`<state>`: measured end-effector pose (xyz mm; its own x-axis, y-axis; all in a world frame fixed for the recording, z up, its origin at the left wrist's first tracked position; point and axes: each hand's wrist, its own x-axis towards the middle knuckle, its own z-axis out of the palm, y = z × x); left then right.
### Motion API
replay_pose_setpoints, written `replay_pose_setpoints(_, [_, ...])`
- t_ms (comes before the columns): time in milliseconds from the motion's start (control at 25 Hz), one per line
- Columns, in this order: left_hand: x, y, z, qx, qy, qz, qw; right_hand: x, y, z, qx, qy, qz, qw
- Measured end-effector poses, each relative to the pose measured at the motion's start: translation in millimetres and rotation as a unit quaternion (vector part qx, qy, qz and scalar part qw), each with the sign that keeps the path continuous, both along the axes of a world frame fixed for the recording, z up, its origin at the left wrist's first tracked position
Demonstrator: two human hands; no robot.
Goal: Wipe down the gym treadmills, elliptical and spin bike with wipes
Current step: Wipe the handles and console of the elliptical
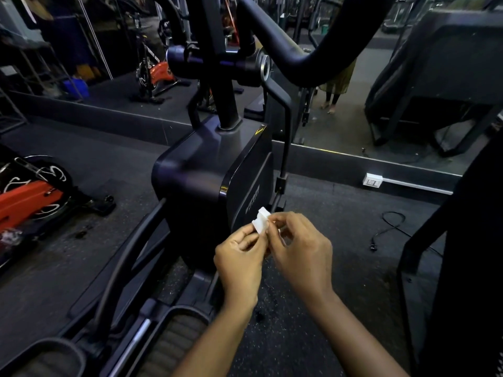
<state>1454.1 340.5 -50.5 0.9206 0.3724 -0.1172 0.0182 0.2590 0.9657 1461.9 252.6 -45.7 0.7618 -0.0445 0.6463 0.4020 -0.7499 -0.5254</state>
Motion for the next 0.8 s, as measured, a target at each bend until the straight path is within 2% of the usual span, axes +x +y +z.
replay_pose_setpoints(160, [-2,-1,6,-0.065,0.02,0.001,0.998,-2,2,-11,-0.028,-0.034,0.035,0.998])
replay_pose_setpoints(360, [-5,5,18,-0.167,0.039,0.007,0.985,-6,0,-18,-0.015,-0.019,0.105,0.994])
replay_pose_setpoints(400, [-5,7,19,-0.158,0.038,-0.004,0.987,-9,-1,-17,0.004,-0.003,0.124,0.992])
replay_pose_setpoints(480, [-3,11,18,-0.15,0.051,-0.031,0.987,-12,-4,-9,0.11,0.061,0.165,0.978])
replay_pose_setpoints(560, [-2,18,17,-0.153,0.072,-0.07,0.983,-9,-9,-1,0.232,0.141,0.171,0.947])
replay_pose_setpoints(600, [-1,21,17,-0.146,0.077,-0.095,0.982,-5,-13,2,0.265,0.187,0.156,0.933])
replay_pose_setpoints(680, [-1,27,21,-0.111,0.073,-0.142,0.981,3,-25,7,0.295,0.308,0.173,0.888])
replay_pose_setpoints(720, [0,29,23,-0.082,0.065,-0.161,0.981,4,-29,10,0.315,0.371,0.205,0.849])
replay_pose_setpoints(760, [2,30,25,-0.044,0.056,-0.17,0.983,3,-32,12,0.327,0.416,0.23,0.817])
replay_pose_setpoints(800, [4,31,26,-0.003,0.045,-0.166,0.985,2,-32,14,0.335,0.437,0.24,0.8])
